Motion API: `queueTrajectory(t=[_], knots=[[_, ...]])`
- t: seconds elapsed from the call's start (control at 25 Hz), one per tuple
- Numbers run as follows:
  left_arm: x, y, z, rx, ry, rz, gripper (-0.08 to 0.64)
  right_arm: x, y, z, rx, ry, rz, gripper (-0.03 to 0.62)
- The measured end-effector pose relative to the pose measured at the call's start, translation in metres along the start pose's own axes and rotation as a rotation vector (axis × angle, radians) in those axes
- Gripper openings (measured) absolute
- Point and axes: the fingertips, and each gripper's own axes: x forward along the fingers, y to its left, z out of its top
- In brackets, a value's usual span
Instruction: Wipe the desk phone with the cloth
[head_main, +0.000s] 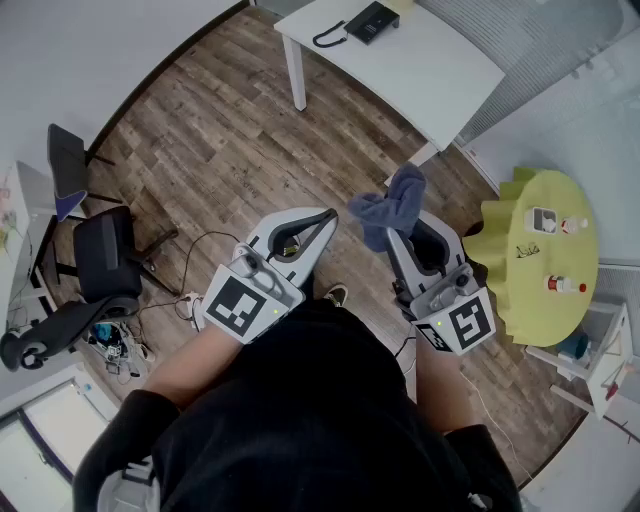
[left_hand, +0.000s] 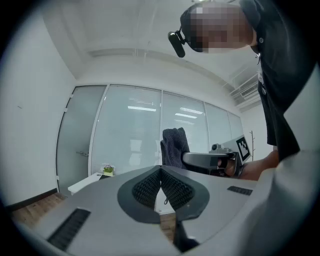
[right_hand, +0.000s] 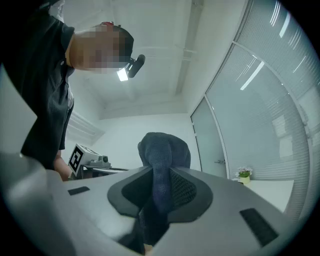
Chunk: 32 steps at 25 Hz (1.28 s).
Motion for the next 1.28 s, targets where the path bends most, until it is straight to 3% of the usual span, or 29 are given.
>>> queueTrajectory(t=[0.48,1.28], knots=[[-0.015,0.029,0.004,0.001,0.004,0.025,0.011,0.021,0.006,-0.004,0.027,0.009,-0.018,0.1],[0.005,0.18,0.013,0.003,0.004,-0.016,0.011,0.164,-0.026,-0.023,0.018,0.009,-0.054,0.1]])
